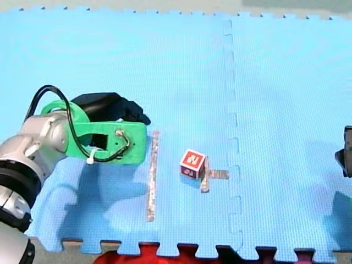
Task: Stack cube left
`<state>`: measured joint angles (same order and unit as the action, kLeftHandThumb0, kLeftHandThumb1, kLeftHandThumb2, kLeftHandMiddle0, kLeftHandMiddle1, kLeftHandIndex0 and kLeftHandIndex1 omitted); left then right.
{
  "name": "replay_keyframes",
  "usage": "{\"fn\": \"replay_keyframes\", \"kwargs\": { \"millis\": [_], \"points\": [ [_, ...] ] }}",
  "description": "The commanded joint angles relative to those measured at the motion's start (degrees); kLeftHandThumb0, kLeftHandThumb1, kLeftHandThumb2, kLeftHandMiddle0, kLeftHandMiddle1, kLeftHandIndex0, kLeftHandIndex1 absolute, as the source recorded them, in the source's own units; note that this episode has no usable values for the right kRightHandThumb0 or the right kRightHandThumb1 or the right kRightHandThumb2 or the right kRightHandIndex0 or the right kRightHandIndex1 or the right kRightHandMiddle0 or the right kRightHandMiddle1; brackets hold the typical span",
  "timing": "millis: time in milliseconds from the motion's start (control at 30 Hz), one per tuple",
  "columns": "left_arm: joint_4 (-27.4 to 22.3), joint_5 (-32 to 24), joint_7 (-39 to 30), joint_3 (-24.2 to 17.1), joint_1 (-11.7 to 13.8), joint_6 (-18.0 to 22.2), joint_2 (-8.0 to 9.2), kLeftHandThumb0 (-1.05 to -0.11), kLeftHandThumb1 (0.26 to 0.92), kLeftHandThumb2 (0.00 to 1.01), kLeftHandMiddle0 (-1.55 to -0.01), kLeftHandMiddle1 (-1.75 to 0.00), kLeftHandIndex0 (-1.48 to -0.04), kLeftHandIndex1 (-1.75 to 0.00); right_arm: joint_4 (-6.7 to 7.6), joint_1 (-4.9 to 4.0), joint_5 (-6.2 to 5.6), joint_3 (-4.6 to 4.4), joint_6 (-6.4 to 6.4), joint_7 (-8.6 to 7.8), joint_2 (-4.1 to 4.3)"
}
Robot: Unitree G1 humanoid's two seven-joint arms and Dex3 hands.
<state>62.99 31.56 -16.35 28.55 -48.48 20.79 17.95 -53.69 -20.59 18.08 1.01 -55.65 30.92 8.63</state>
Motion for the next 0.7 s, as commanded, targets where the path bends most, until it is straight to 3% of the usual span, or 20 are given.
{"fn": "replay_keyframes", "kwargs": {
  "millis": [0, 200, 367, 567, 633, 667],
  "points": [
    [-4.6, -2.2, -13.7, 0.4, 1.5, -1.8, 2.43, -1.048, 0.919, 0.04, -0.97, -1.75, -1.18, -0.06, 0.05, -0.77, -0.25, 0.46, 0.61, -0.04, 0.58],
    [-4.0, -9.0, -24.2, -3.9, 0.5, -2.5, 1.71, -1.048, 0.921, 0.07, -0.98, -1.75, -1.3, -0.1, 0.21, -1.09, -0.32, 0.39, 1.04, -0.24, 0.42],
    [-4.9, -9.5, -26.2, -3.9, 0.4, -3.0, 1.92, -1.047, 0.921, 0.09, -1.0, -1.75, -1.34, -0.11, 0.86, -1.19, -0.45, 0.42, 1.78, -0.48, 0.35],
    [-10.3, -10.2, -29.9, -4.3, 1.2, -4.8, 2.82, -1.012, 0.921, 0.07, -1.01, -1.75, -1.38, -0.12, 0.68, -1.46, -0.4, 0.44, 2.03, -0.53, 0.36],
    [-11.4, -12.0, -31.8, -5.3, 1.7, -5.1, 2.83, -0.992, 0.921, 0.08, -1.01, -1.75, -1.44, -0.16, 0.71, -1.45, -0.23, 0.38, 2.04, -0.42, 0.35],
    [-11.6, -13.2, -33.1, -6.0, 1.9, -5.0, 2.82, -0.978, 0.921, 0.08, -1.02, -1.75, -1.36, -0.46, 0.78, -1.43, -0.14, 0.34, 2.05, -0.36, 0.32]
  ]
}}
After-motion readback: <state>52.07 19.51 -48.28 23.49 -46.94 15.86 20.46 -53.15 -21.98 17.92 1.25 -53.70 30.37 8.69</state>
